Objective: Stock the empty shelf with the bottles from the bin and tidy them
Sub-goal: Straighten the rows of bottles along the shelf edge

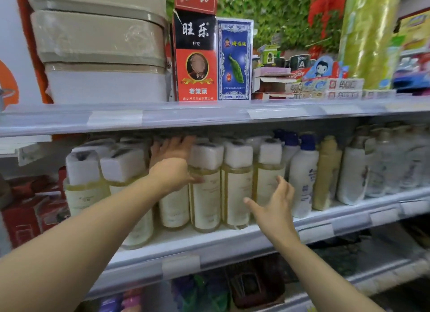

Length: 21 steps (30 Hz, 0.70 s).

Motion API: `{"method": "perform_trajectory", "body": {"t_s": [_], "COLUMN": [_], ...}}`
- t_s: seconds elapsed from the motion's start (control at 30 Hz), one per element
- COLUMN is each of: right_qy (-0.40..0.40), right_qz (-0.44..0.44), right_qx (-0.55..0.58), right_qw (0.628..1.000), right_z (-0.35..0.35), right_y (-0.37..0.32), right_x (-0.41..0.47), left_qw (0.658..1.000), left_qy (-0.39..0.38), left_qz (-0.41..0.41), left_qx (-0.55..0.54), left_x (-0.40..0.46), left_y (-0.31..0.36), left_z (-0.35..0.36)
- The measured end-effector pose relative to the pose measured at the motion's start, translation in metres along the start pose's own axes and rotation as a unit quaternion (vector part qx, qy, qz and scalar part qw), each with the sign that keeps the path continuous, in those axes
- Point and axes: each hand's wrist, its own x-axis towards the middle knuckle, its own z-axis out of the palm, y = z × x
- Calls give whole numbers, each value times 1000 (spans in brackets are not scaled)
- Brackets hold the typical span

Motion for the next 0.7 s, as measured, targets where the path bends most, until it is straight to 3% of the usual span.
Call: {"method": "perform_trajectory", "body": {"t_s": [0.13,0.4,0.7], "right_qy": [-40,-89,-134], "right_qz": [28,82,75], "right_qx": [14,3,21], "right_qw": [999,993,988], "right_z": [-17,-5,3], "right_y": [16,38,44], "right_x": [22,52,62], "left_qw": [998,993,987], "left_qy": [-65,-93,-92], "left_qz": [-17,-35,-45], "left_qx": [12,64,126], "left_x": [16,25,28], "left_y": [7,10,9], "left_z": [-2,1,2]}}
